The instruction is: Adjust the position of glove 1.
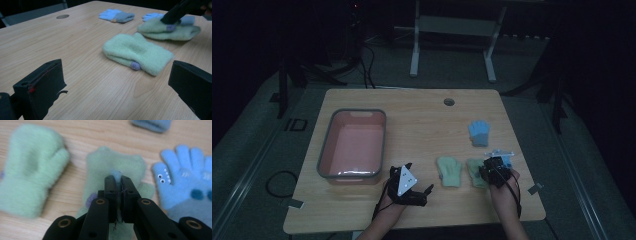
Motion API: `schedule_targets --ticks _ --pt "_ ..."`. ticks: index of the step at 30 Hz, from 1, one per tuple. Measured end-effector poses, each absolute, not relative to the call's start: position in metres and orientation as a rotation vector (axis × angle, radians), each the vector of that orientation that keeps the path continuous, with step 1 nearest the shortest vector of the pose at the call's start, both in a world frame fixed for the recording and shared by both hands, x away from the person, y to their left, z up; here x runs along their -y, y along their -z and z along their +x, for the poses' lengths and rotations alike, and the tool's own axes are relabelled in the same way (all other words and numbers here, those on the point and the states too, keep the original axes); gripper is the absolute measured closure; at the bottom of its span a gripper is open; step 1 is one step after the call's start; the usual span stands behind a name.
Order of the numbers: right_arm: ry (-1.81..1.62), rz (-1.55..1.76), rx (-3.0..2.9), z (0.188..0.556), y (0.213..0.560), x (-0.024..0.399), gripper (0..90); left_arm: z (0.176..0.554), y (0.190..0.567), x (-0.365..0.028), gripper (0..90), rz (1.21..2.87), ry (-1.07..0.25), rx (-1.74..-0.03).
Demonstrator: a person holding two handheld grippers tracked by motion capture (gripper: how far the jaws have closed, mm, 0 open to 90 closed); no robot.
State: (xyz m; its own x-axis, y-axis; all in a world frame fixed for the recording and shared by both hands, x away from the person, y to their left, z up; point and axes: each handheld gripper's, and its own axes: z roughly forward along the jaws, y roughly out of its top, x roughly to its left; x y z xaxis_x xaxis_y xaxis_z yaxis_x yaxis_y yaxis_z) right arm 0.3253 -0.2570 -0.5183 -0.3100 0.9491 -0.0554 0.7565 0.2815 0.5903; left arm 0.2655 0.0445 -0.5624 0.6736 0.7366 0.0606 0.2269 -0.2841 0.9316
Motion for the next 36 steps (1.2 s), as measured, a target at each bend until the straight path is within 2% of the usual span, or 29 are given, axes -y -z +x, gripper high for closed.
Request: schedule_targets --ticks 4,10,15,20,26,28,30,36 --pt "-0.659 1.579 -2.173 0.328 0.531 0.259 83.2 0.267 0.563 -0.044 0.6 1.840 -0.599 -0.762" --pt "-0.687 1.586 -2.183 0.329 0.533 0.262 77.3 0.267 0.561 -0.042 0.6 1.833 -0.601 -0.745" --pt "-0.687 1.511 -2.242 0.331 0.527 0.263 67.2 0.267 0.561 -0.044 0.5 1.834 -0.603 -0.752" --pt "-0.744 1.465 -2.315 0.333 0.511 0.273 65.0 0.265 0.560 -0.044 0.5 1.832 -0.600 -0.749" --pt "-0.793 1.247 -2.452 0.341 0.497 0.283 63.3 0.263 0.561 -0.045 0.5 1.845 -0.605 -0.748" --pt "-0.798 1.210 -2.464 0.341 0.495 0.283 62.9 0.263 0.561 -0.045 0.5 1.841 -0.604 -0.752" --pt "-0.820 1.038 -2.547 0.342 0.496 0.286 62.5 0.262 0.561 -0.046 0.6 1.847 -0.606 -0.752" --pt "-0.756 0.999 -2.634 0.348 0.509 0.292 63.6 0.260 0.562 -0.049 0.6 1.849 -0.613 -0.764"
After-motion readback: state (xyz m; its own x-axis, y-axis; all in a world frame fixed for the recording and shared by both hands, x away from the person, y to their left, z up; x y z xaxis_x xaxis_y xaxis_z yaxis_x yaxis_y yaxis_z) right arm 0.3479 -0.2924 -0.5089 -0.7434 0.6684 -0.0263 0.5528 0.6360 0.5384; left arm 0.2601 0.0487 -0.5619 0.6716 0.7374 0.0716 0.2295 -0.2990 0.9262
